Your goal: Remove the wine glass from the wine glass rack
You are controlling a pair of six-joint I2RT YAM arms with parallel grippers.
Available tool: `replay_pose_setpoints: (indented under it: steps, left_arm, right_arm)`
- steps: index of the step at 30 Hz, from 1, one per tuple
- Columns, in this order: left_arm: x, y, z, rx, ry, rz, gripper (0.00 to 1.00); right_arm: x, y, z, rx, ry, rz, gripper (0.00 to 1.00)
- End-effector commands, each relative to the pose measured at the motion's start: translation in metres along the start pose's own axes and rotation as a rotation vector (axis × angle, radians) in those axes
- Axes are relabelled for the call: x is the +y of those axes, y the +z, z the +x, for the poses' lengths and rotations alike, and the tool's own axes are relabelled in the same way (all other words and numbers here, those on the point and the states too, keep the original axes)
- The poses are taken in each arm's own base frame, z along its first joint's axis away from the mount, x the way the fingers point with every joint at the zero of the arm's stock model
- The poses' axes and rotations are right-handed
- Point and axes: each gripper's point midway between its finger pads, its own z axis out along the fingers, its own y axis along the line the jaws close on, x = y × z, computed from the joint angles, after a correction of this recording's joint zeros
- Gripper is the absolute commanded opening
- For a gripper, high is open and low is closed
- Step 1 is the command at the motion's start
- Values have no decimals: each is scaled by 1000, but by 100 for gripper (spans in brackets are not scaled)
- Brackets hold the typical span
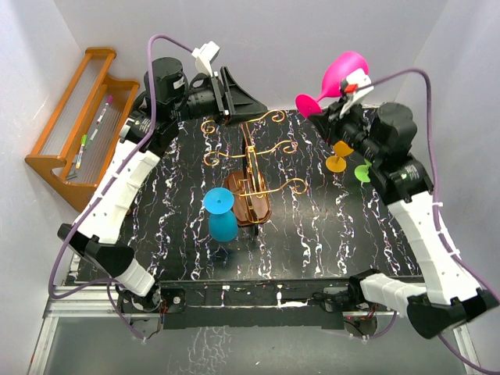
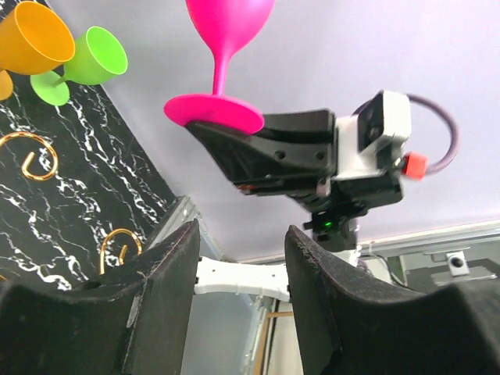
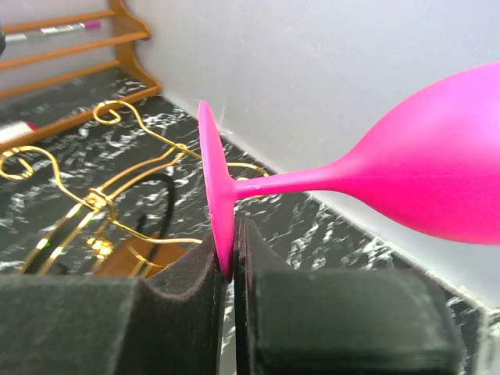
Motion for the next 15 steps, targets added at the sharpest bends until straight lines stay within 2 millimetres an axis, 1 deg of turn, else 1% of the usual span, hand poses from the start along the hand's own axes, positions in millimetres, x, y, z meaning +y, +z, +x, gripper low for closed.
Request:
replay_pose_setpoints:
  steps: [1,4,5,7,10,15]
  left_arm:
    - [-27,-12,-1,-35,-64,48,46]
    - [-28,-11,-1,-21,-82,45,46]
    - [-27,-10,-1,-15,-89,45,46]
    - [-26,-9,0,-9,-98,41,46]
    - [-21,-9,2,-6,-105,22,46]
    - [-16,-10,2,-14,-102,-3,45]
  right_arm:
    - [-14,-5,-50,-219,-343,119,8]
    - [-3,0,-48,-213,-426,114,8]
    - [5,2,-49,-225,-445,104,8]
    - [15,6,-49,-234,-482,92,8]
    - [31,13,-52,-243,-510,66,8]
    - [49,19,-58,-273,-536,44,8]
